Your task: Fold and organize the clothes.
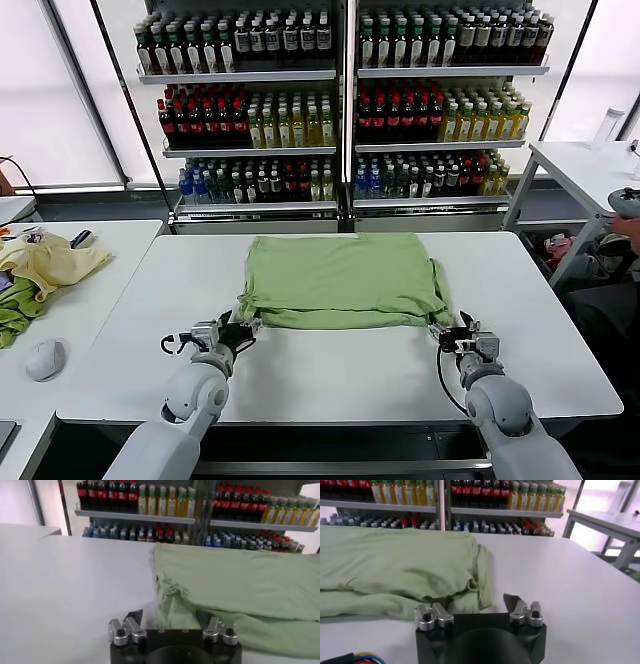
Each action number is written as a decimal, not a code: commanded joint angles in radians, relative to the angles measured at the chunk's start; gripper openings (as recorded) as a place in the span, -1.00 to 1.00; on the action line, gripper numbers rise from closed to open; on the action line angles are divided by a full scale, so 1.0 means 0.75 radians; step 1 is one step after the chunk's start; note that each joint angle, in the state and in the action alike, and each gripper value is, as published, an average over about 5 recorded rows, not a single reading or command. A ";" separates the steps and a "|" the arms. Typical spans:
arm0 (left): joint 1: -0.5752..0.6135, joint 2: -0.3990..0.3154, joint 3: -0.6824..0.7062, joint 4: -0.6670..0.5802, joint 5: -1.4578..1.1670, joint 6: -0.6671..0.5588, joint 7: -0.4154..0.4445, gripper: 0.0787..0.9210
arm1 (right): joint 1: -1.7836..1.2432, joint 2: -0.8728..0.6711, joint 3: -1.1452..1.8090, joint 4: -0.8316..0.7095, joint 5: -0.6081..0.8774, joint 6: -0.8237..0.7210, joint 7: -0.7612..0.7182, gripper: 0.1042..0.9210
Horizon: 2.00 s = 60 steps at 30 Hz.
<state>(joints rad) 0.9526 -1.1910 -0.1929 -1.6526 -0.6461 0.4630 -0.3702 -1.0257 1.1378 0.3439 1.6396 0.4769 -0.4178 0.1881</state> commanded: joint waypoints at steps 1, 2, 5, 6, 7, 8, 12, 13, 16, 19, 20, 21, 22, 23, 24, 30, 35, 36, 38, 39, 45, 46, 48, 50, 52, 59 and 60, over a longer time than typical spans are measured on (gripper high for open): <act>-0.043 -0.027 0.018 0.078 -0.018 -0.040 -0.001 0.10 | 0.033 0.002 -0.018 -0.045 0.051 -0.018 0.001 -0.05; -0.042 -0.029 0.016 0.080 -0.021 -0.041 -0.001 0.04 | 0.034 0.003 -0.020 -0.045 0.050 -0.016 -0.002 -0.11; -0.039 -0.029 0.011 0.079 -0.033 -0.044 -0.001 -0.17 | 0.031 0.002 -0.022 -0.041 0.048 -0.009 -0.010 -0.32; -0.038 -0.027 0.010 0.078 -0.039 -0.044 0.000 -0.25 | 0.029 0.001 -0.022 -0.038 0.048 -0.007 -0.013 -0.38; -0.037 -0.025 0.010 0.079 -0.045 -0.045 0.001 -0.31 | 0.026 0.000 -0.021 -0.035 0.048 -0.005 -0.015 -0.47; -0.036 -0.024 0.009 0.082 -0.051 -0.046 0.001 -0.37 | 0.021 -0.001 -0.020 -0.032 0.048 -0.003 -0.018 -0.53; -0.028 -0.016 0.004 0.090 -0.062 -0.067 0.002 -0.66 | -0.003 -0.009 -0.012 -0.018 0.046 0.009 -0.027 -0.78; -0.022 -0.014 0.003 0.085 -0.061 -0.074 0.002 -0.72 | -0.011 -0.012 -0.009 -0.013 0.045 0.014 -0.030 -0.83; 0.007 -0.007 -0.001 0.047 -0.062 -0.082 0.005 -0.89 | -0.037 -0.019 -0.002 0.006 0.040 0.025 -0.037 -0.89; 0.059 -0.003 -0.016 -0.030 -0.066 -0.080 0.009 -0.93 | -0.083 -0.023 0.014 0.050 0.030 0.031 -0.040 -0.90; 0.085 -0.001 -0.024 -0.065 -0.067 -0.078 0.011 -0.93 | -0.108 -0.024 0.024 0.077 0.024 0.031 -0.041 -0.90; 0.111 0.001 -0.033 -0.102 -0.067 -0.076 0.012 -0.93 | -0.131 -0.026 0.033 0.102 0.017 0.031 -0.041 -0.90; 0.138 0.006 -0.041 -0.141 -0.067 -0.074 0.013 -0.93 | -0.156 -0.026 0.044 0.133 0.009 0.031 -0.042 -0.90; 0.174 0.012 -0.049 -0.185 -0.067 -0.072 0.014 -0.93 | -0.187 -0.027 0.058 0.168 -0.001 0.030 -0.042 -0.90; 0.210 0.019 -0.057 -0.226 -0.066 -0.069 0.014 -0.93 | -0.220 -0.028 0.072 0.202 -0.012 0.030 -0.043 -0.90; 0.439 0.062 -0.120 -0.443 -0.031 -0.067 0.006 -0.93 | -0.447 -0.026 0.147 0.411 -0.100 0.040 -0.054 -0.90; 0.596 0.104 -0.163 -0.574 0.012 -0.056 -0.007 -0.93 | -0.612 -0.017 0.195 0.542 -0.167 0.050 -0.056 -0.90; 0.622 0.110 -0.171 -0.596 0.019 -0.052 -0.011 -0.93 | -0.640 -0.015 0.207 0.564 -0.177 0.050 -0.055 -0.90; 0.678 0.121 -0.187 -0.635 0.034 -0.042 -0.019 -0.93 | -0.700 -0.015 0.230 0.607 -0.198 0.049 -0.056 -0.90; 0.703 0.125 -0.195 -0.654 0.041 -0.038 -0.023 -0.93 | -0.726 -0.015 0.242 0.627 -0.205 0.048 -0.056 -0.90; 0.838 0.140 -0.216 -0.738 0.117 -0.017 -0.027 -0.93 | -0.852 -0.011 0.279 0.723 -0.258 0.037 -0.061 -0.90; 0.850 0.140 -0.219 -0.747 0.126 -0.011 -0.026 -0.93 | -0.866 -0.007 0.280 0.735 -0.275 0.028 -0.062 -0.90; 0.871 0.141 -0.223 -0.764 0.140 0.001 -0.023 -0.93 | -0.889 0.000 0.280 0.760 -0.309 0.009 -0.066 -0.88; 0.882 0.145 -0.227 -0.777 0.160 0.009 -0.018 -0.90 | -0.898 0.004 0.283 0.781 -0.331 -0.002 -0.071 -0.82; 0.883 0.154 -0.232 -0.784 0.185 0.011 -0.012 -0.82 | -0.896 0.003 0.291 0.801 -0.335 0.019 -0.078 -0.70; 0.782 0.194 -0.275 -0.761 0.154 0.000 -0.015 -0.34 | -0.803 -0.035 0.296 0.840 -0.287 0.140 -0.101 -0.21; 0.748 0.203 -0.277 -0.742 0.134 -0.008 -0.017 -0.28 | -0.760 -0.047 0.288 0.823 -0.270 0.144 -0.098 -0.13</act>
<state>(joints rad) 1.5308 -1.0684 -0.3724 -2.1850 -0.5439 0.4632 -0.3805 -1.6086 1.1160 0.5490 2.2044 0.2770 -0.3601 0.1222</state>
